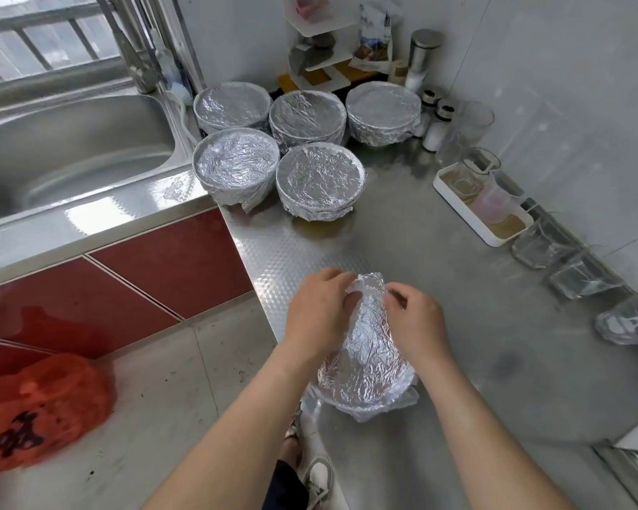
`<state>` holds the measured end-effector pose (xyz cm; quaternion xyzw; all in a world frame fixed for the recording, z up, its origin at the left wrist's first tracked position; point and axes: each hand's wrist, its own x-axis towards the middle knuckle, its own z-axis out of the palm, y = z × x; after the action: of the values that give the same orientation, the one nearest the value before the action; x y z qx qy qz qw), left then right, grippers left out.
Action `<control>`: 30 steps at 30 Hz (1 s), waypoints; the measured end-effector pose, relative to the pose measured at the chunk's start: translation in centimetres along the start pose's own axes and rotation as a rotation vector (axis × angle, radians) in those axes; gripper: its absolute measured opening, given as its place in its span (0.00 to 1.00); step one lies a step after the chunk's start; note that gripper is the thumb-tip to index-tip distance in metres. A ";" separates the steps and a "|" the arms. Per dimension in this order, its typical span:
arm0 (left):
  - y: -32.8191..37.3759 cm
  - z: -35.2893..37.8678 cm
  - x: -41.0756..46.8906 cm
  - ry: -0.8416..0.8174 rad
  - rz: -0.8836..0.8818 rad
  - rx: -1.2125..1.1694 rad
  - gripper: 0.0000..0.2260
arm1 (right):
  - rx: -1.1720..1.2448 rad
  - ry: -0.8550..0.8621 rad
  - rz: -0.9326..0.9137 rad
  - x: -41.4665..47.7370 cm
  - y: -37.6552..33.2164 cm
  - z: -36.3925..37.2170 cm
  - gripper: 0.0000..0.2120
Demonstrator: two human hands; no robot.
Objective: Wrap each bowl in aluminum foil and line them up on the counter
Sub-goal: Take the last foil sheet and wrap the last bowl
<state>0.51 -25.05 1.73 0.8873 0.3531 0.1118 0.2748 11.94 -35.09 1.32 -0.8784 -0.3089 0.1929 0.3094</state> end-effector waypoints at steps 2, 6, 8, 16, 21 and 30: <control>0.3 0.3 1.4 -0.058 -0.011 0.039 0.12 | -0.007 0.026 0.002 0.0 0.0 0.1 0.09; 0.1 0.6 2.1 -0.092 -0.008 0.023 0.10 | 0.014 0.027 0.004 -0.1 0.1 0.8 0.10; 0.0 0.7 2.1 -0.091 -0.002 0.003 0.10 | 0.007 0.035 0.006 -0.2 0.0 1.0 0.10; -0.2 0.7 1.9 -0.086 0.044 0.001 0.10 | -0.027 0.014 -0.001 -0.6 -0.3 0.9 0.08; -0.5 0.9 1.5 -0.056 0.056 0.018 0.10 | -0.080 -0.155 -0.015 0.2 -0.9 0.1 0.17; -0.3 1.1 1.2 -0.070 0.067 -0.011 0.10 | -0.156 -0.145 -0.094 0.4 -1.0 0.6 0.10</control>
<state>1.66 -24.46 0.69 0.9004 0.3129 0.0915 0.2881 11.47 -33.99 1.47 -0.8683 -0.3852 0.2164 0.2256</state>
